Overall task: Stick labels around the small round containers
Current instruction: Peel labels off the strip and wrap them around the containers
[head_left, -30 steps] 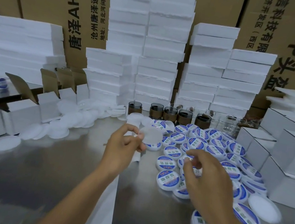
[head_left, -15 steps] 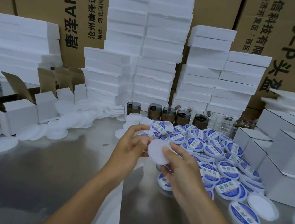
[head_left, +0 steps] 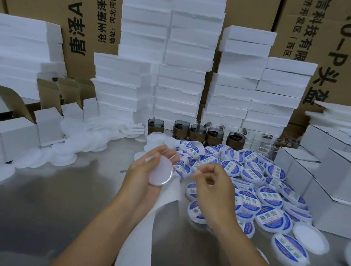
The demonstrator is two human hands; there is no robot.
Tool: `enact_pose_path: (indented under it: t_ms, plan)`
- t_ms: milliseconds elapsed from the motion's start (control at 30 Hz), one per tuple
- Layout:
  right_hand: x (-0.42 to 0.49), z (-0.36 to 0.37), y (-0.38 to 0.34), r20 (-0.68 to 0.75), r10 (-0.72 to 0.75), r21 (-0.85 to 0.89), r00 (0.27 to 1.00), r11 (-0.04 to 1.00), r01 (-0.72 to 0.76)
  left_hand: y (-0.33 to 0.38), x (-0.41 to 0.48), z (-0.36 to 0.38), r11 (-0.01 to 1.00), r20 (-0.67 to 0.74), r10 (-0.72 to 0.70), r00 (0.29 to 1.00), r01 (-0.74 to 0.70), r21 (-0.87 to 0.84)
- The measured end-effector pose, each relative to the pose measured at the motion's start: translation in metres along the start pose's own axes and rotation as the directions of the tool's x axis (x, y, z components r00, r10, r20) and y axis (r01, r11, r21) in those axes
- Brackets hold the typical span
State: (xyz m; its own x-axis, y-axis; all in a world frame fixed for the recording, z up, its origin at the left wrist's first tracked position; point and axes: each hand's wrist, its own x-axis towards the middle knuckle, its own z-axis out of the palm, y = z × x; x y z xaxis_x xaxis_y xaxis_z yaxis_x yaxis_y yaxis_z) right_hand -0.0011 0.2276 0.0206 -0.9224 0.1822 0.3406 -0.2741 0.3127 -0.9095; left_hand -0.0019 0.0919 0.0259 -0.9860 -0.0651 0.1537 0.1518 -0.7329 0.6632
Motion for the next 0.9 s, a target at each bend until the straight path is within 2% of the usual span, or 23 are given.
enact_pose_path:
  t_ms: [67,133,267,333,400,567,667,733,800,900]
  plan:
    - [0.007,0.003,0.008,0.047,-0.047,-0.250,0.998,0.967,0.057,0.001,0.001,-0.003,1.000,-0.127,-0.022,0.992,0.021,-0.011]
    - [0.012,0.009,0.014,0.120,-0.047,-0.414,0.992,0.906,0.093,-0.001,0.001,-0.004,0.998,-0.221,-0.052,0.974,0.055,0.007]
    - [0.012,0.024,0.013,0.236,0.004,-0.597,0.972,0.790,0.142,-0.007,0.003,-0.008,0.986,-0.372,-0.106,0.922,0.145,0.077]
    - [0.011,0.029,0.012,0.263,0.024,-0.670,0.964,0.724,0.165,-0.009,0.003,-0.009,0.972,-0.397,-0.130,0.909,0.196,0.132]
    - [0.009,0.032,0.011,0.259,0.013,-0.688,0.966,0.704,0.175,-0.009,0.004,-0.010,0.959,-0.404,-0.136,0.905,0.223,0.176]
    - [0.006,0.032,0.009,0.256,0.030,-0.578,0.966,0.806,0.128,-0.010,0.005,-0.008,0.956,-0.380,-0.148,0.913,0.231,0.183]
    - [0.006,0.030,0.005,0.250,0.075,-0.425,0.965,0.904,0.040,-0.011,0.005,-0.008,0.960,-0.292,-0.179,0.940,0.231,0.155]
    - [0.007,0.028,0.001,0.247,0.128,-0.259,0.961,0.964,-0.062,-0.012,0.004,-0.006,0.969,-0.236,-0.170,0.957,0.206,0.137]
    - [0.006,0.023,-0.001,0.282,0.188,-0.094,0.941,0.981,-0.169,-0.014,0.003,-0.003,0.979,-0.182,-0.154,0.971,0.176,0.108]
    - [0.004,0.010,-0.001,0.357,0.302,0.091,0.884,0.931,-0.355,-0.011,0.001,-0.001,0.986,-0.139,-0.144,0.980,0.153,0.062]
